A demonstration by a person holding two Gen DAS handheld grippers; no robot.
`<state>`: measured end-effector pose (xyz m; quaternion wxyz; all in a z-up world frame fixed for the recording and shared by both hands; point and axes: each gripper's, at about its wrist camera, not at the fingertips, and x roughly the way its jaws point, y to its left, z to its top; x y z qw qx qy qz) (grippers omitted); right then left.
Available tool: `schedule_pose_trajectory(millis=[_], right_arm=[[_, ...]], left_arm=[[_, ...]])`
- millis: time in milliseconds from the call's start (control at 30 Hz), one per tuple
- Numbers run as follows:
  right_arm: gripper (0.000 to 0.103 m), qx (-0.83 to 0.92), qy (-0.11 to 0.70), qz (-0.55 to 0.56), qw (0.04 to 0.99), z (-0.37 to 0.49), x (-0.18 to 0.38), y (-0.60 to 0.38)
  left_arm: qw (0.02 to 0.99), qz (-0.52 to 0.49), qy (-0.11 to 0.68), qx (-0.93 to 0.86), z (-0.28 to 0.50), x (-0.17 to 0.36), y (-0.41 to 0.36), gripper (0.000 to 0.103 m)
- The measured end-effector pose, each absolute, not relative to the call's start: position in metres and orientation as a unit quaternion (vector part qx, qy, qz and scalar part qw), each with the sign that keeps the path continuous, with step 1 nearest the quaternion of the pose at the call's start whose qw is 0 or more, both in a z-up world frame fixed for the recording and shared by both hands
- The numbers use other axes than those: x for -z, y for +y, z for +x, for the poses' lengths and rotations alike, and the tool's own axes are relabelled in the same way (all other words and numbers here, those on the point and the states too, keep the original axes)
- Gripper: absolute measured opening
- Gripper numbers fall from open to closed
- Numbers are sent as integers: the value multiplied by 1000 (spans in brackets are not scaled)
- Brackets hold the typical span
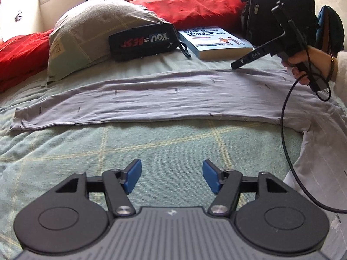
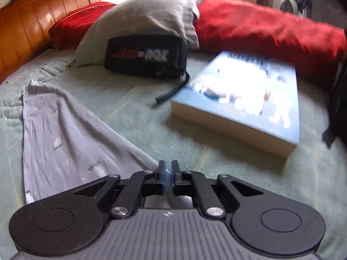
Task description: Fold clothes
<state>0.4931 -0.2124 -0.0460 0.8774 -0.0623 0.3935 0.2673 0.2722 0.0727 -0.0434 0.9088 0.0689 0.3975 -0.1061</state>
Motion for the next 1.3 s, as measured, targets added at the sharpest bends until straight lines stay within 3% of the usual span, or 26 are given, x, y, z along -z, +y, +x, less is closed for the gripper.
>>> schedule_pose_trajectory(millis=[67,133,333,433,500,633,700,800,1033,1067,1133,1300], right_arm=[[30,-293,388,-61,872,485,37,-199],[40,-313,388,-66,864,478,31,-182],[46,-335,429,-65,837,469,34,-123],[62,-325,432,-74,838,457,32,-88],[63,-312,424,-85,846,450,32,-64],[87,-264,406,-105,869,438,46,-26],[89,-250,409,-112,871,435,55,-12],[103,-247,395,-131,875,428,65,-1],[103,-291,392,-114,865,426,64,-14],[103,-294,390,-115,865,426,64,-16],[103,-297,388,-116,864,424,63,-16],[103,-303,390,-110,862,423,63,-16]], left_arm=[[909,65,399,99,274,44,77,68],[909,60,402,91,275,44,80,68],[911,64,400,76,270,41,93,68],[909,67,408,54,274,35,109,68],[908,66,412,34,281,31,124,69],[911,45,410,-12,315,29,161,71],[911,34,409,-35,332,28,180,73],[911,18,407,-69,357,26,208,73],[907,-4,405,-118,434,37,252,71],[906,-6,405,-123,447,39,256,69],[905,-10,405,-132,471,45,266,49],[899,-76,417,-109,497,48,291,44]])
